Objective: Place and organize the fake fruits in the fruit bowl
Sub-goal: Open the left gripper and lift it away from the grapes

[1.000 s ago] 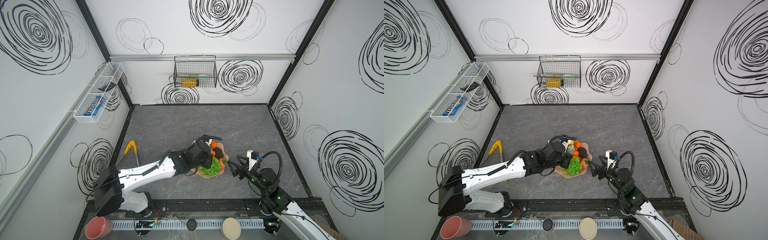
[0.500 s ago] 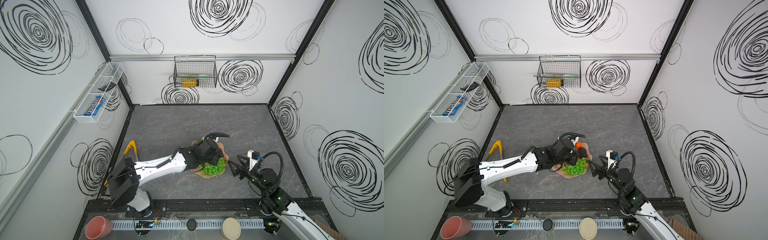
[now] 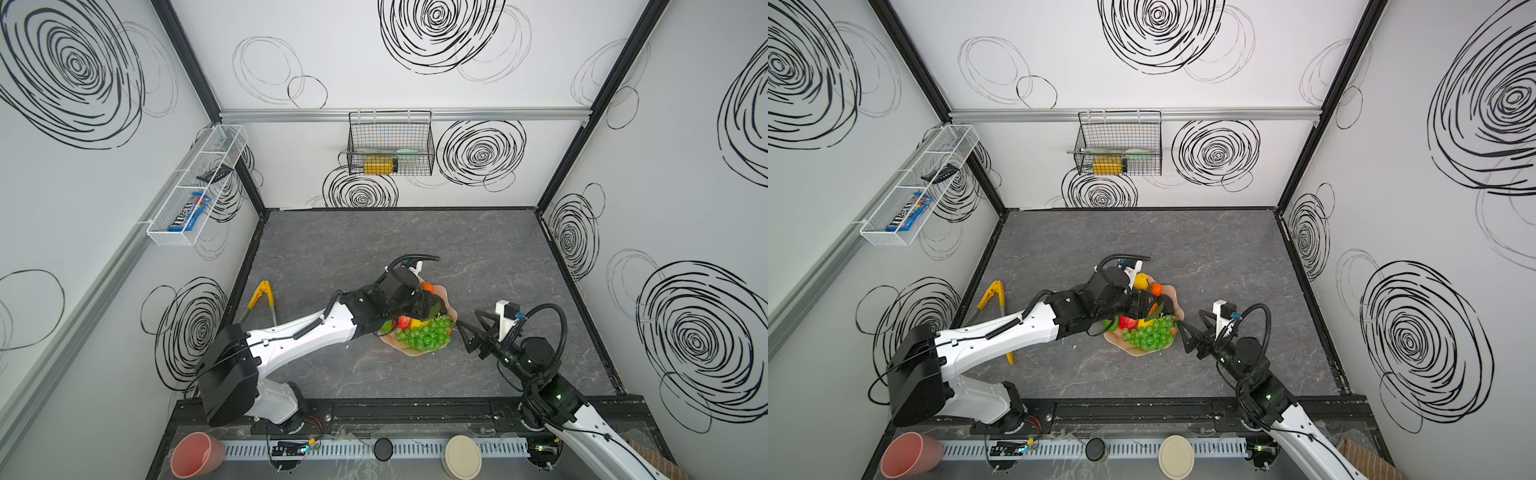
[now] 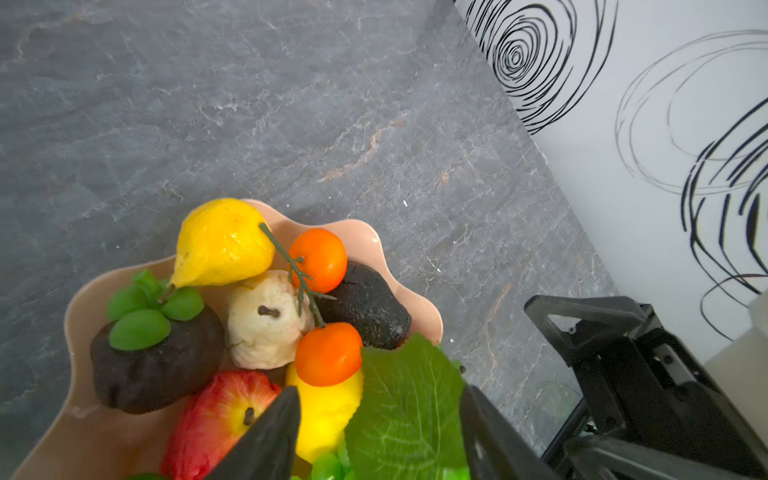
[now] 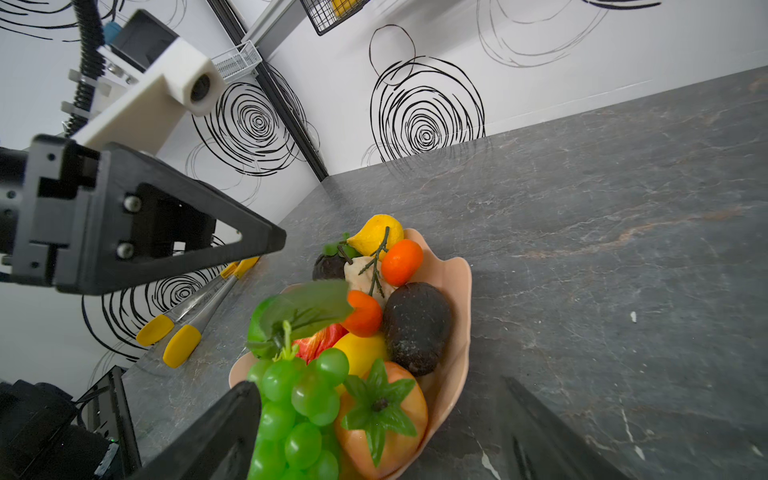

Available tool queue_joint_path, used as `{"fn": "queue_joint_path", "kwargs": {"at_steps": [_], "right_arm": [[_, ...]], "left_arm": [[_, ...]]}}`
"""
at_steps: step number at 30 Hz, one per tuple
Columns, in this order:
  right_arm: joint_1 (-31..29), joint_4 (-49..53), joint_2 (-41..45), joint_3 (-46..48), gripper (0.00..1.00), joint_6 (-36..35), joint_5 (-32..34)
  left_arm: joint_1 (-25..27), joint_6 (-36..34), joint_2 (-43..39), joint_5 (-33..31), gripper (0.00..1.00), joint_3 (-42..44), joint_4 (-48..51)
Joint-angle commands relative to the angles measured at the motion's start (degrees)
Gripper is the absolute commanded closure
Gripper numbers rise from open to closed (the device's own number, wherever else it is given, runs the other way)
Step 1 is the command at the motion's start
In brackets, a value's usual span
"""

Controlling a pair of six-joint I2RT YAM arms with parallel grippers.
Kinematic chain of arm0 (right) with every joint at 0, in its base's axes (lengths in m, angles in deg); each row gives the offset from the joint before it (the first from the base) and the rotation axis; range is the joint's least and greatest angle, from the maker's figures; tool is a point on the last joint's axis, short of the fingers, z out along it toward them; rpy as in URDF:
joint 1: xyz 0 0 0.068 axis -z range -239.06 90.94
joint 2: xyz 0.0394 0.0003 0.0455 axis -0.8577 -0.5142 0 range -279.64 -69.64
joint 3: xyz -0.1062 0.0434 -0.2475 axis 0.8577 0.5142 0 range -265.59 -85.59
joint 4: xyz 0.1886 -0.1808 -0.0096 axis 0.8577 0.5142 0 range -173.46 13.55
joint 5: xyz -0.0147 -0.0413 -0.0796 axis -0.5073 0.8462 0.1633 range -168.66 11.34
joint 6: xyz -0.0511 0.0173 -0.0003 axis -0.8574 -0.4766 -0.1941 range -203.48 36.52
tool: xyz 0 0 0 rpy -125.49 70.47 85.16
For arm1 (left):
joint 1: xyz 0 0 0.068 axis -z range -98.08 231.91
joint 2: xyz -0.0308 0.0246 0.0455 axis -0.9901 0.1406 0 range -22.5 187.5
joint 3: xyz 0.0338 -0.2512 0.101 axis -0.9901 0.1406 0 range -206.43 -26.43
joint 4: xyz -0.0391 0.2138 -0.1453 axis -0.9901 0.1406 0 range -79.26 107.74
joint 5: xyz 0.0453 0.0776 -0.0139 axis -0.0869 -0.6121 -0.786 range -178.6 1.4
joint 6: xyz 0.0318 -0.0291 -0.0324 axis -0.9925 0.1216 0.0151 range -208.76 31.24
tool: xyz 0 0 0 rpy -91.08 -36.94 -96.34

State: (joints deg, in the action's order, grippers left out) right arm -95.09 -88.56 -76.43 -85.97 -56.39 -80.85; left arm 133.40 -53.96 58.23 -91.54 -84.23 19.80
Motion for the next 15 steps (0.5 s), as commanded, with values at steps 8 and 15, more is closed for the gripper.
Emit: {"fn": "queue_joint_path", "kwargs": {"at_steps": [8,15], "right_arm": [[0.5,9.1,-5.1,-11.4,0.02,1.1,13.3],[2.5,9.7,-15.9,-18.0,0.03,-0.8,33.7]], "left_arm": [[-9.4,-2.9,-11.7,-8.7,0.05,7.0,-5.5],[-21.7,-3.0,-25.7,-35.9,0.04,23.7,-15.1]]}}
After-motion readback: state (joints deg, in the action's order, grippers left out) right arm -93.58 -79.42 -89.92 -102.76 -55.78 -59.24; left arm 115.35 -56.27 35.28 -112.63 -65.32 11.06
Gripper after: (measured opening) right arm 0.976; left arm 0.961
